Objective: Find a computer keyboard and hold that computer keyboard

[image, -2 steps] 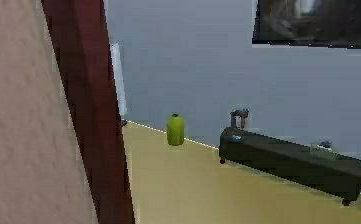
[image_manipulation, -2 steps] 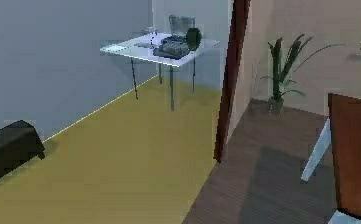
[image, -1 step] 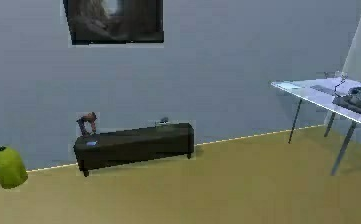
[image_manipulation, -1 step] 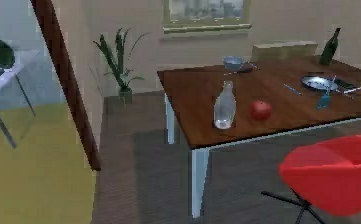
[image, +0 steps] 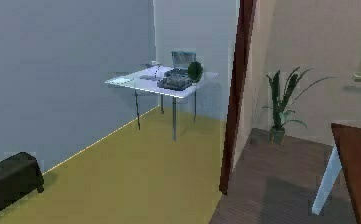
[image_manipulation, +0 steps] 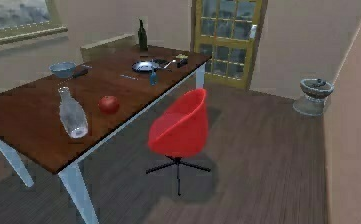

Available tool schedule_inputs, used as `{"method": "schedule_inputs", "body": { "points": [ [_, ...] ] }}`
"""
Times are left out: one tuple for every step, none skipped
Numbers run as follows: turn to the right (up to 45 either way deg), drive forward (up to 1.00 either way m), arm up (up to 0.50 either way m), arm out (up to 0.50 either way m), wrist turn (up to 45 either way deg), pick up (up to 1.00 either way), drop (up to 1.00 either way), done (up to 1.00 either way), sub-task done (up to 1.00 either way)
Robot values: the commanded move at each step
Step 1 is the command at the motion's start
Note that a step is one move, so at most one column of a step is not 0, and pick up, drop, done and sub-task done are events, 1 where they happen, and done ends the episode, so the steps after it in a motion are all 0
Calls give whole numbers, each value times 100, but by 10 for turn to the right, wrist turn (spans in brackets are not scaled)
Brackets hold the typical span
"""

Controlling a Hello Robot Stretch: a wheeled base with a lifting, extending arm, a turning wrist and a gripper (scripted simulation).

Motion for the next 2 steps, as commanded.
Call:
{"method": "schedule_inputs", "body": {
  "points": [
    [0,20,0,0,0,0,0,0,0],
    [0,100,0,0,0,0,0,0,0]
  ]
}}
